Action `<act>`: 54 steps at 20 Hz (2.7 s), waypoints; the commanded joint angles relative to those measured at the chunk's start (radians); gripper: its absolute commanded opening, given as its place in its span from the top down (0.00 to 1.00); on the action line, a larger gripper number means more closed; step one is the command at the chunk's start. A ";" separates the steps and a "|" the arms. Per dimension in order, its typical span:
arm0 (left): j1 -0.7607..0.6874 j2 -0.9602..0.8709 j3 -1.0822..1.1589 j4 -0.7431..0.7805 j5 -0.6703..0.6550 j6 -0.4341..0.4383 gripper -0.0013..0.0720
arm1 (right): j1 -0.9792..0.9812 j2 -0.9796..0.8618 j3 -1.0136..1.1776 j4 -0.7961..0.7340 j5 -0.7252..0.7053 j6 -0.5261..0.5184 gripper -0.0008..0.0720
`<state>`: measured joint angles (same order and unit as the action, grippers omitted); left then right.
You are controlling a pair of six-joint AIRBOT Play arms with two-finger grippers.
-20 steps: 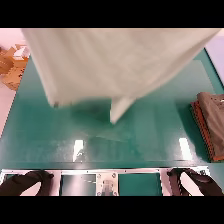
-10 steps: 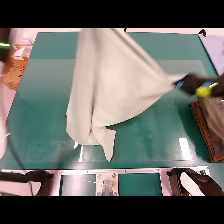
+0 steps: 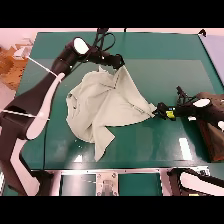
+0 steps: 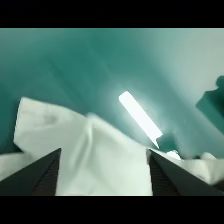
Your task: Fold the shirts.
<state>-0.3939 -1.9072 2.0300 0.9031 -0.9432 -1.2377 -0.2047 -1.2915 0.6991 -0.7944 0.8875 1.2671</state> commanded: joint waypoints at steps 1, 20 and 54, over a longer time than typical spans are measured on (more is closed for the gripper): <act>0.094 0.083 0.022 -0.005 -0.232 -0.126 0.73 | -0.017 -0.038 0.090 -0.010 0.053 -0.023 0.96; 0.227 0.879 -1.464 0.125 -0.208 -0.499 0.09 | -0.043 -0.038 0.215 -0.009 0.154 -0.014 0.96; 0.692 0.404 -0.960 -0.036 0.034 0.016 0.12 | -0.074 0.032 0.142 -0.111 0.143 0.187 0.54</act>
<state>0.2924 -1.4811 1.0420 0.8940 -0.8921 -1.2449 -0.2569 -1.2358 0.8104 -0.9092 1.0569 1.5032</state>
